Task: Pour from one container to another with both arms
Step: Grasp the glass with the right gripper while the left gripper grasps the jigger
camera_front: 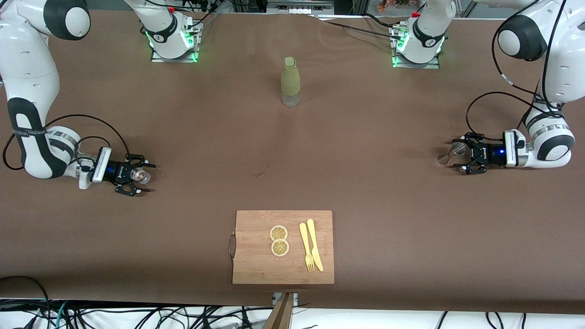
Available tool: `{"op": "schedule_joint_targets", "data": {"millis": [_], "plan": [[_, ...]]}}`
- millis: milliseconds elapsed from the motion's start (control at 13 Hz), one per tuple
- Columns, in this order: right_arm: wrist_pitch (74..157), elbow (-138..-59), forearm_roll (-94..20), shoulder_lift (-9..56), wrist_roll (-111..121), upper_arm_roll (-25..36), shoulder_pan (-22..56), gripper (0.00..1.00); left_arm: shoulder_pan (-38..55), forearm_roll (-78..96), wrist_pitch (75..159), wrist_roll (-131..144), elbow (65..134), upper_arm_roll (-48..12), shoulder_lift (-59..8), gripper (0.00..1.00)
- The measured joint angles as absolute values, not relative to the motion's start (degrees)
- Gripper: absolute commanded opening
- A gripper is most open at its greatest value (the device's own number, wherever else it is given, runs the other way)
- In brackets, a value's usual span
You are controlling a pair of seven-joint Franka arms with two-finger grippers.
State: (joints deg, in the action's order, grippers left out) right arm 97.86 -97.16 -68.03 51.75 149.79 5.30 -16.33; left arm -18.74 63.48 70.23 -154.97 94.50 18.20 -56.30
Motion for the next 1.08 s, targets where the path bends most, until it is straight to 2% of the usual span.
{"op": "schedule_joint_targets", "data": {"millis": [77,154,309,386,540,849,926,1003,1080], "plan": [[97.52,-97.16,-68.03,51.85,149.86,5.11,-16.32,0.98,-18.63,63.48,70.32,-155.04,94.57,18.04,-56.31,1.00],[97.35,-97.15,-68.03,51.88,149.97,5.03,-16.32,0.89,-18.54,63.48,70.51,-155.06,94.60,17.92,-56.33,0.98],[97.30,-97.15,-68.03,51.89,150.03,5.03,-16.35,0.67,-18.45,63.48,70.66,-155.14,94.69,17.91,-56.39,0.80],[97.29,-97.15,-68.03,51.90,150.03,5.03,-16.36,0.53,-18.45,63.48,70.69,-155.24,94.71,17.91,-56.41,0.76],[97.27,-97.15,-68.03,51.90,150.04,5.03,-16.36,0.31,-18.45,63.48,70.69,-155.57,94.72,17.91,-56.43,0.69],[96.98,-97.14,-68.03,51.97,150.05,5.03,-16.37,0.31,-18.44,63.49,70.74,-155.70,94.72,17.91,-56.47,0.39],[96.74,-97.14,-68.03,51.98,150.05,5.03,-16.37,0.31,-18.44,63.49,70.74,-155.71,94.73,17.91,-56.53,0.28],[96.53,-97.13,-68.03,51.98,150.05,4.97,-16.38,0.31,-18.44,63.49,70.74,-155.72,94.75,17.91,-56.64,0.11],[96.38,-97.11,-68.03,51.98,150.05,4.70,-16.38,0.31,-18.43,63.49,70.75,-155.74,94.77,17.91,-56.77,0.00]]}}
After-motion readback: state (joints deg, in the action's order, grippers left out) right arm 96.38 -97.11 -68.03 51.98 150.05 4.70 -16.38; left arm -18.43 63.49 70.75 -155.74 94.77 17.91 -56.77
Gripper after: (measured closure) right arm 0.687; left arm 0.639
